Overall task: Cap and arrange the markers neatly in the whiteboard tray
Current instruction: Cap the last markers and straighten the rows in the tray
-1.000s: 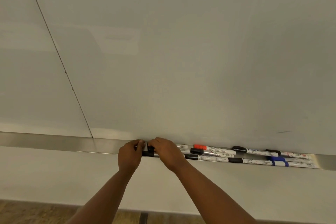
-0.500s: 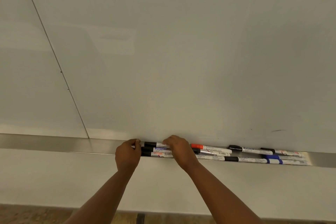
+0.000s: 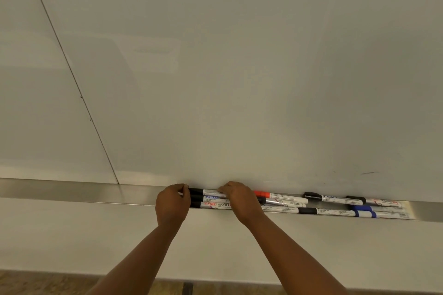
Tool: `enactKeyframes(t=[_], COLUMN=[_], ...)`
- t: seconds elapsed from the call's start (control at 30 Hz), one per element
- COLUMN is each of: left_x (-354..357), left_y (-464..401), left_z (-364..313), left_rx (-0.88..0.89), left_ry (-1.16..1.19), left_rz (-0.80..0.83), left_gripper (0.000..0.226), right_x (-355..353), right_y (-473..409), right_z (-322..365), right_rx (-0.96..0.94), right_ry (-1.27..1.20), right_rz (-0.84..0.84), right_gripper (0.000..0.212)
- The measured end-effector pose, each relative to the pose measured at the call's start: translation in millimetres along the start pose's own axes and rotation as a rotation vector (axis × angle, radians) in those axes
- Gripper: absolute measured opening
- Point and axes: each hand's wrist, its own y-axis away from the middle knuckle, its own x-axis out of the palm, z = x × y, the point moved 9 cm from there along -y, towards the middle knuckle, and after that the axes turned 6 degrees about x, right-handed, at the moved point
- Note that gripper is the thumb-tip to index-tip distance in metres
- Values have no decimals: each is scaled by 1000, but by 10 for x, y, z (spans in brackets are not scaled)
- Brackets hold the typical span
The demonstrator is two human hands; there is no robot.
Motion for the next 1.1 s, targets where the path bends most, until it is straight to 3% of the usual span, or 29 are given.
enactKeyframes(t=[0.17, 0.37, 0.6, 0.83, 1.1], left_x=[0, 38, 114, 147, 111], left_y=[-6, 42, 139, 153, 161], left_z=[7, -46, -194, -196, -153], left_rx=[-3, 45, 153, 135, 70], left_ry=[3, -43, -91, -121, -112], left_rz=[4, -19, -90, -91, -120], left_gripper=[23, 21, 18, 17, 20], right_x=[-117, -505, -451, -487, -443], right_y=[32, 143, 461, 515, 453], right_z=[-71, -645, -802, -875, -766], right_rx=[-14, 170, 87, 93, 58], right_ry=[-94, -264, -135, -47, -20], right_rz=[-64, -129, 41, -85, -38], right_gripper=[27, 18, 16, 13, 22])
